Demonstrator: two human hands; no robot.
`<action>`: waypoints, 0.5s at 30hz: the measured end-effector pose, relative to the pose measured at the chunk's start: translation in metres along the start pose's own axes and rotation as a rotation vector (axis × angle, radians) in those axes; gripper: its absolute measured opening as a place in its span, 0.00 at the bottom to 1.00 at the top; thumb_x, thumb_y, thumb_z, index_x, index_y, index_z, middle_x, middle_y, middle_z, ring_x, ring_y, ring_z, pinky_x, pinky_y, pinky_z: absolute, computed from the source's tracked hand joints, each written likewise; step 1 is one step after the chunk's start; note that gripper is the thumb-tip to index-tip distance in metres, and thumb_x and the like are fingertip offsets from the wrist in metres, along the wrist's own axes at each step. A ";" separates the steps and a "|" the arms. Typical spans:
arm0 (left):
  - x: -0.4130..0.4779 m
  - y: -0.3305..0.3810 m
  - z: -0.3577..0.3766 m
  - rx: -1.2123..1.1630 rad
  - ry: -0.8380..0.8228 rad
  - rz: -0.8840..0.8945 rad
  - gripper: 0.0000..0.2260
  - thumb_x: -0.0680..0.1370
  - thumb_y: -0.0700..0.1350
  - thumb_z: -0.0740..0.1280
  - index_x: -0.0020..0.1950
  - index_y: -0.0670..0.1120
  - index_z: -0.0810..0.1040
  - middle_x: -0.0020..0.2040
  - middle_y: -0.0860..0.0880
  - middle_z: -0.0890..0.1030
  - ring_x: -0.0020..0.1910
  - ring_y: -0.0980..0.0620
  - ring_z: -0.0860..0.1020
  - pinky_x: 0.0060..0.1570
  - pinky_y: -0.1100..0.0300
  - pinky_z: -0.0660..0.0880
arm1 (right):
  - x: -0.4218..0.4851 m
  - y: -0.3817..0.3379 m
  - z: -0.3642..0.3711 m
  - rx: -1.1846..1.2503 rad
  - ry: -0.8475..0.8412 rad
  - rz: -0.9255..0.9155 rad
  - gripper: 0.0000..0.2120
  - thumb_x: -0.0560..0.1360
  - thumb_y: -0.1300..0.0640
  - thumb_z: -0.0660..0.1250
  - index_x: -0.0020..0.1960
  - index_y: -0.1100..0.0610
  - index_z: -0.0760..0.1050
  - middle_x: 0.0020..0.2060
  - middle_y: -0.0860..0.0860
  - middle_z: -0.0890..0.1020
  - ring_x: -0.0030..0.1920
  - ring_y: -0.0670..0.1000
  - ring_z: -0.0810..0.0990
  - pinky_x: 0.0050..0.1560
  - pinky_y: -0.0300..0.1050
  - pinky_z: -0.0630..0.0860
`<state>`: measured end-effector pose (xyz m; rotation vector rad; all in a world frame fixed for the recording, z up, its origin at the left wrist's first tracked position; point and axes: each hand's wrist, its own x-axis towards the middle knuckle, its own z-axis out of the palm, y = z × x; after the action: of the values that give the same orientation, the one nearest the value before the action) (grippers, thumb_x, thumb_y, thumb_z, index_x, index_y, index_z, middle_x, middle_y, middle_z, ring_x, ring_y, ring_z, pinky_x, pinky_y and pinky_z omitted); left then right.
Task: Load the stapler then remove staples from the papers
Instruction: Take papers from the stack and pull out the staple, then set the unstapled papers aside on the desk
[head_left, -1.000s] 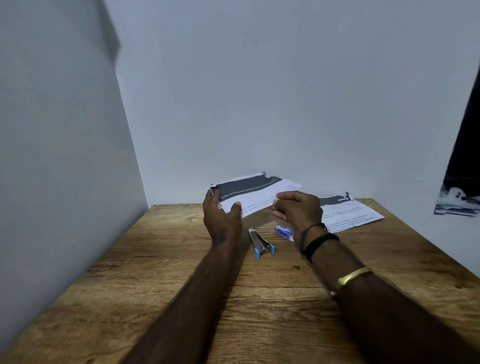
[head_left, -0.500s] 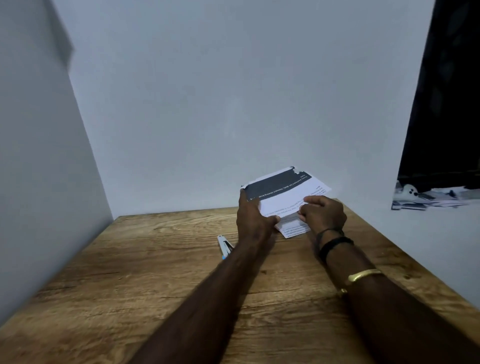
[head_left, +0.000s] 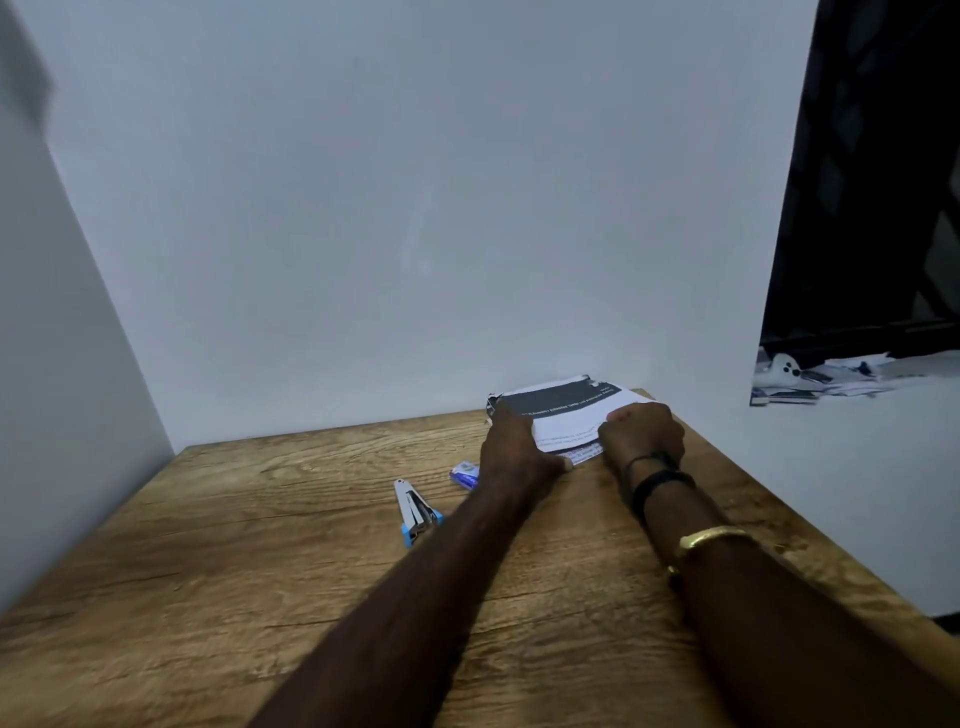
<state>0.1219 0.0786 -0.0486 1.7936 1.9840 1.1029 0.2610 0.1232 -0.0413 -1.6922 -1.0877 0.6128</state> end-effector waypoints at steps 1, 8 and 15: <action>0.001 0.000 0.000 0.020 -0.013 0.000 0.31 0.63 0.50 0.83 0.61 0.44 0.76 0.64 0.47 0.74 0.60 0.46 0.76 0.56 0.56 0.74 | 0.001 0.000 0.001 -0.026 -0.012 0.001 0.10 0.73 0.61 0.69 0.51 0.55 0.86 0.56 0.56 0.86 0.60 0.62 0.82 0.56 0.47 0.78; 0.006 0.003 0.001 0.211 -0.110 -0.004 0.22 0.71 0.54 0.77 0.60 0.46 0.80 0.66 0.46 0.78 0.68 0.44 0.73 0.66 0.49 0.74 | 0.000 0.001 0.005 -0.206 -0.023 -0.040 0.10 0.73 0.57 0.69 0.54 0.57 0.82 0.59 0.59 0.83 0.58 0.63 0.82 0.53 0.48 0.78; 0.016 0.001 -0.004 0.355 -0.109 0.026 0.14 0.77 0.43 0.70 0.63 0.47 0.81 0.67 0.46 0.79 0.69 0.44 0.74 0.68 0.50 0.73 | -0.003 0.000 0.005 -0.292 -0.065 -0.091 0.15 0.73 0.55 0.68 0.59 0.56 0.80 0.59 0.58 0.83 0.59 0.62 0.82 0.56 0.51 0.79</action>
<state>0.1165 0.0922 -0.0409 2.0026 2.2013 0.6719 0.2553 0.1230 -0.0439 -1.8683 -1.3450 0.4709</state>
